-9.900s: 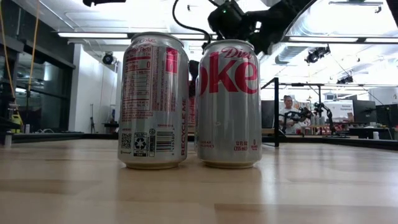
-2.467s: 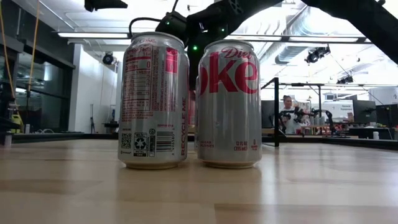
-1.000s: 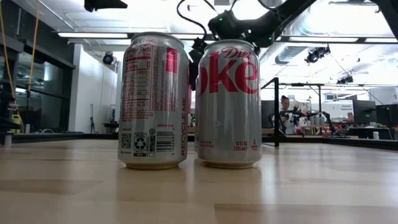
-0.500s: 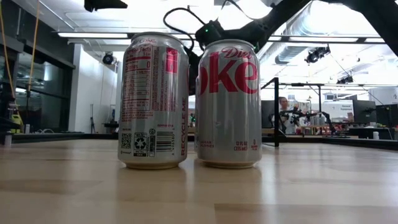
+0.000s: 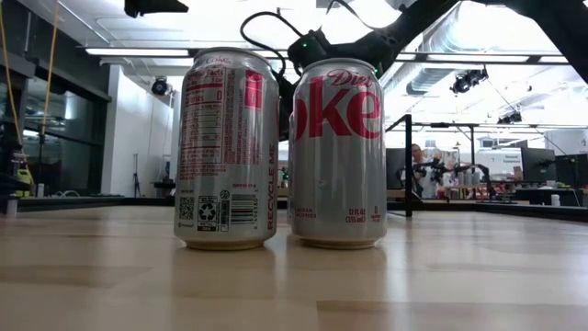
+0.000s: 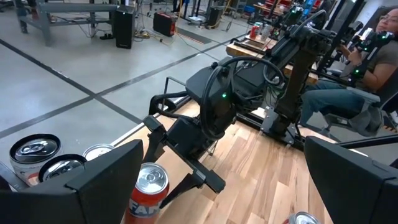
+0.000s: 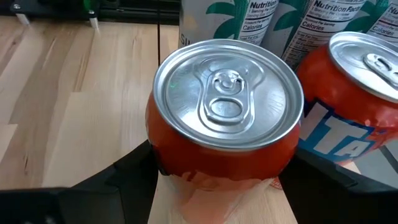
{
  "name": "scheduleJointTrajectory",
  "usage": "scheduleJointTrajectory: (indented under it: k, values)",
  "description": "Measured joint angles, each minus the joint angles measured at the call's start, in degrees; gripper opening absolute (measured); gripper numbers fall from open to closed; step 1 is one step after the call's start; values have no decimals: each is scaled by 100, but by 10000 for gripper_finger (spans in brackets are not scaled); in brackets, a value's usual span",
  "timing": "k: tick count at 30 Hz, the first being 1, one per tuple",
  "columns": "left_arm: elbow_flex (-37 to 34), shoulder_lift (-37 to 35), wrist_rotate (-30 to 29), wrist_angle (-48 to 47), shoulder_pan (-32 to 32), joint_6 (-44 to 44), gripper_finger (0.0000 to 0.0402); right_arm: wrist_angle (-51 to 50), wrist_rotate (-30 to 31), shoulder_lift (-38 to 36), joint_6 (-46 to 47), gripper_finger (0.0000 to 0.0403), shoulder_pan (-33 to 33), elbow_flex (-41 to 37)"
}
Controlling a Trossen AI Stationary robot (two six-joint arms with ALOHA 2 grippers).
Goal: Place canned beverage on shelf
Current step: Put the orange soda can aligned with the other orange soda can on the shelf
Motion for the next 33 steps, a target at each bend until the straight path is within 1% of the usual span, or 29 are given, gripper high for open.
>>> scheduleJointTrajectory:
  k: [13,17,21,23,26,33]
  values:
    - [0,0,0,0,1,2,400,4,-105,0,-169,278,11,-4]
    - [0,0,0,0,1,2,400,6,-90,-2,-168,313,11,-7]
    - [0,0,0,0,1,2,400,24,74,-2,-171,359,11,-9]
    - [0,0,0,0,1,2,400,36,157,-2,-170,375,11,-9]
    - [0,0,2,0,1,2,400,48,234,-2,-173,386,11,-9]
    - [0,0,2,-2,-1,4,400,-110,236,-40,-173,389,-4,-9]
